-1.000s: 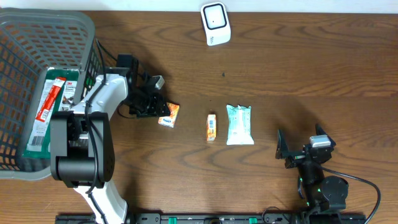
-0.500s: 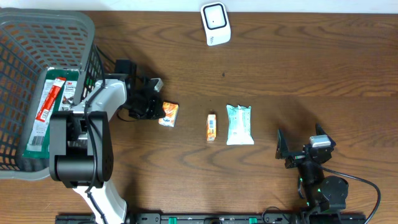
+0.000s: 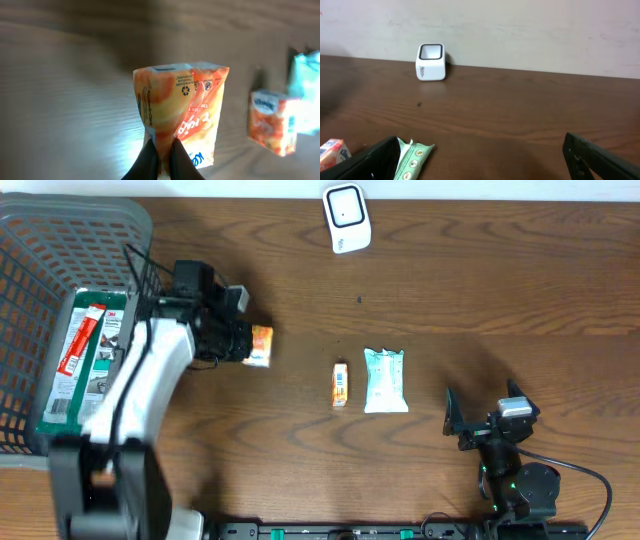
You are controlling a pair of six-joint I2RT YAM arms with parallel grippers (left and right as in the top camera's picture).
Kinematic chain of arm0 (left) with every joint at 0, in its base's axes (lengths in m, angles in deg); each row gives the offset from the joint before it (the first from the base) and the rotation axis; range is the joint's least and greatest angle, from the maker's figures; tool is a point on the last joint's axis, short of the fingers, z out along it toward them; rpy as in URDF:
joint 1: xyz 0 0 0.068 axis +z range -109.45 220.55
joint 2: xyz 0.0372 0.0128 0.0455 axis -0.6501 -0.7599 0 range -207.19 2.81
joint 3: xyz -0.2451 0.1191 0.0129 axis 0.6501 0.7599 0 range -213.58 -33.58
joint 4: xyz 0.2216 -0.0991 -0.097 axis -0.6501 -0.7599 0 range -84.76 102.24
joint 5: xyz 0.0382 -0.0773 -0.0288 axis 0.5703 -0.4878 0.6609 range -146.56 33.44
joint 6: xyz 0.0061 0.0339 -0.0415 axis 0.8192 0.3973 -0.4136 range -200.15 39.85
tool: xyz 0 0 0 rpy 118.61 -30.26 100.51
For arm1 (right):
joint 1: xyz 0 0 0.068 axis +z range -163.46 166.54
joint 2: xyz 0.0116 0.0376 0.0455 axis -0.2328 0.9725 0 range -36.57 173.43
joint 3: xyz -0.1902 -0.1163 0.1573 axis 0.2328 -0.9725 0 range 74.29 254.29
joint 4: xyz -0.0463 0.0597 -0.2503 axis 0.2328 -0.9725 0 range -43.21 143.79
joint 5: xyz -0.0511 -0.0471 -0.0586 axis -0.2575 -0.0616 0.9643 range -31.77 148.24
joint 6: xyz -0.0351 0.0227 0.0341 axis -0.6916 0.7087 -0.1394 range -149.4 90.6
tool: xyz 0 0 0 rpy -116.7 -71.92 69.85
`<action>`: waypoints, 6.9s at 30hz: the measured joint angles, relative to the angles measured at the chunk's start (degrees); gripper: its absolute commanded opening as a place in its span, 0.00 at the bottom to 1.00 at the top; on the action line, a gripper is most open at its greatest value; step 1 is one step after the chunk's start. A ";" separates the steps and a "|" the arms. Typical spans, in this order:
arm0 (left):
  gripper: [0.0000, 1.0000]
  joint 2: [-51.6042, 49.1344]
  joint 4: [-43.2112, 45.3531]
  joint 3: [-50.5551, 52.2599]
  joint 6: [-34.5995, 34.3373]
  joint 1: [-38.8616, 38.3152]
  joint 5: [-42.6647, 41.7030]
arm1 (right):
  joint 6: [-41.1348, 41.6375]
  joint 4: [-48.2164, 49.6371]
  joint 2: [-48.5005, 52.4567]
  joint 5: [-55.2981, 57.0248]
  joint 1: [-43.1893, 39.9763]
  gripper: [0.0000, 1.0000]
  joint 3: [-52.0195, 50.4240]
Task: Scan the item barcode
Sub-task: 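Open the left gripper and move it back over the basket, then lower the left gripper into the basket toward the red-strip glove pack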
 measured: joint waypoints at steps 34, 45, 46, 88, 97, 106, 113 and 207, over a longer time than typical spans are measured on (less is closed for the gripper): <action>0.08 -16.96 -4.22 -0.79 -25.05 -32.37 54.12 | 0.00 0.00 0.00 0.00 0.00 0.99 -0.02; 0.08 -17.29 -1.20 -0.09 -25.07 -32.44 51.52 | 0.00 0.00 0.00 0.00 0.00 0.99 -0.02; 0.10 -17.35 -1.20 -0.09 -25.07 -32.44 51.58 | 0.00 0.00 0.00 0.00 0.00 0.99 -0.02; 0.23 -18.27 -2.78 -0.42 -24.98 -37.24 51.08 | 0.00 0.00 0.00 0.00 0.00 0.99 -0.02; 0.29 -17.20 -2.78 -0.42 -25.00 -37.24 50.42 | 0.00 0.00 0.00 0.00 0.00 0.99 -0.02; 0.32 -11.69 -1.66 -0.42 -25.05 -37.24 47.39 | 0.00 0.00 0.00 0.00 0.00 0.99 -0.02; 0.50 -6.95 -4.98 -4.50 -24.90 -36.52 45.99 | 0.00 0.02 0.00 0.00 0.00 0.99 -0.02; 0.97 -33.11 -2.82 -29.64 27.71 34.84 16.15 | 0.00 0.00 0.00 0.00 0.00 0.99 0.00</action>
